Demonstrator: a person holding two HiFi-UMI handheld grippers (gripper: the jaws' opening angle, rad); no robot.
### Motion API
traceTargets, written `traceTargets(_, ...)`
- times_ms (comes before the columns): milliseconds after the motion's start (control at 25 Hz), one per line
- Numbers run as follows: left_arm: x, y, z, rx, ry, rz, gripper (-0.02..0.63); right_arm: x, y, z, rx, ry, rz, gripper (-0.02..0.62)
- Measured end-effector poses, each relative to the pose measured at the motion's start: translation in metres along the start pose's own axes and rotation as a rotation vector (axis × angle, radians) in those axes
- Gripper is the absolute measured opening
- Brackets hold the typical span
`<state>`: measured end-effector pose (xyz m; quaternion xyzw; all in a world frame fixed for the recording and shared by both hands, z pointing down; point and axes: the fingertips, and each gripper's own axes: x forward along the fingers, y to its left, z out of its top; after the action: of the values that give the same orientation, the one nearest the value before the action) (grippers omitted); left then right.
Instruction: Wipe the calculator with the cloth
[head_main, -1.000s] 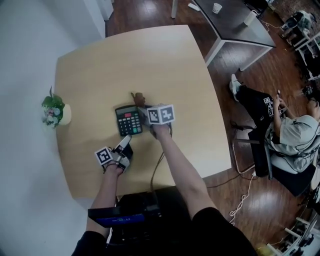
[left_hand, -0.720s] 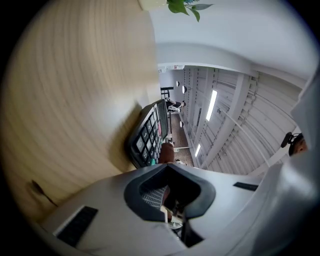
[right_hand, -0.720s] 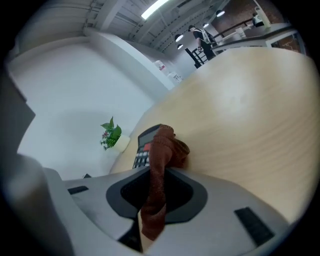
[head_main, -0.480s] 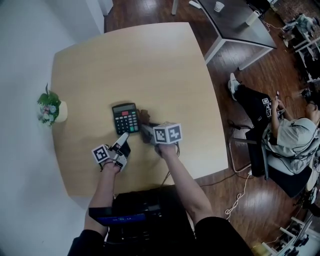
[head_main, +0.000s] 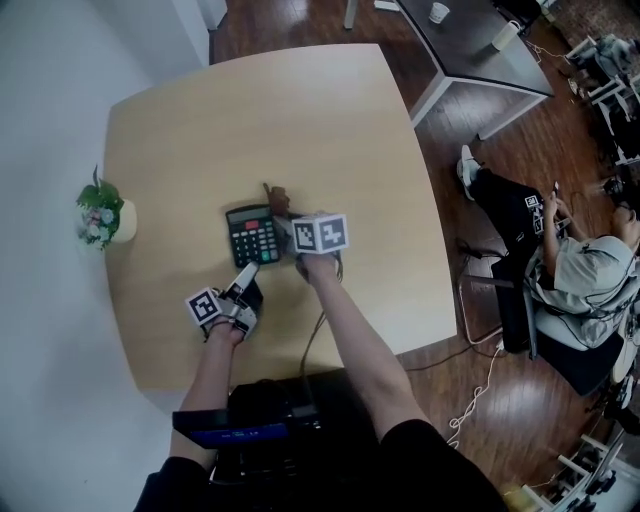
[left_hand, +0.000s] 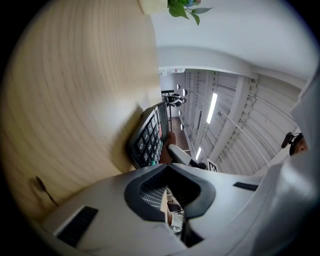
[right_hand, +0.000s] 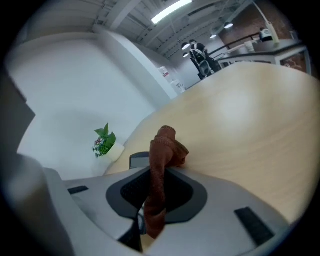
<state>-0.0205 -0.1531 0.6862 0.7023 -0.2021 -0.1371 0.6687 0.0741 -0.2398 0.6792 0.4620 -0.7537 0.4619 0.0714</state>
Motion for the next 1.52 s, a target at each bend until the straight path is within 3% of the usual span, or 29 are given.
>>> traceTargets(240, 0.004, -0.003, 0.002, -0.006, -0.017, -0.013, -0.009, -0.036, 0.030, -0.083, 0.302, -0.052, 0.041, 0.067)
traceTargets(320, 0.006, -0.004, 0.000, -0.009, -0.020, -0.017, -0.009, -0.045, 0.046, -0.114, 0.355, 0.002, 0.078, 0.067)
traceTargets(400, 0.007, -0.005, -0.002, -0.008, -0.019, -0.018, -0.009, -0.054, 0.049, -0.121, 0.340, 0.043, 0.083, 0.067)
traceTargets(480, 0.007, -0.006, -0.001, -0.007, -0.031, -0.029, -0.009, -0.058, 0.038, -0.090, 0.229, 0.027, 0.041, 0.067)
traceTargets(640, -0.004, -0.005, 0.006, -0.025, -0.157, 0.000, -0.011, -0.041, 0.018, 0.027, -0.168, -0.025, -0.037, 0.067)
traceTargets(720, -0.020, -0.002, 0.014, -0.037, -0.299, 0.033, -0.011, -0.011, 0.022, 0.058, -0.345, 0.076, -0.001, 0.067)
traceTargets(800, -0.038, 0.001, 0.025, -0.052, -0.467, 0.059, -0.006, 0.018, 0.026, 0.058, -0.473, 0.234, 0.046, 0.067)
traceTargets(840, -0.045, 0.003, 0.028, -0.054, -0.523, 0.070, -0.005, 0.027, 0.027, 0.050, -0.516, 0.306, 0.068, 0.067)
traceTargets(920, -0.049, 0.006, 0.032, -0.050, -0.559, 0.089, 0.005, 0.034, 0.029, 0.034, -0.534, 0.387, 0.111, 0.067)
traceTargets(1160, -0.044, 0.009, 0.043, -0.061, -0.517, 0.109, 0.006, 0.003, 0.027, 0.008, -0.235, 0.289, 0.115, 0.067)
traceTargets(1320, -0.041, 0.007, 0.053, -0.010, -0.478, 0.090, 0.003, -0.028, 0.021, -0.020, -0.002, 0.153, 0.063, 0.067)
traceTargets(1520, -0.039, 0.008, 0.075, 0.005, -0.359, 0.048, 0.003, -0.062, 0.018, -0.054, 0.170, 0.053, 0.027, 0.067)
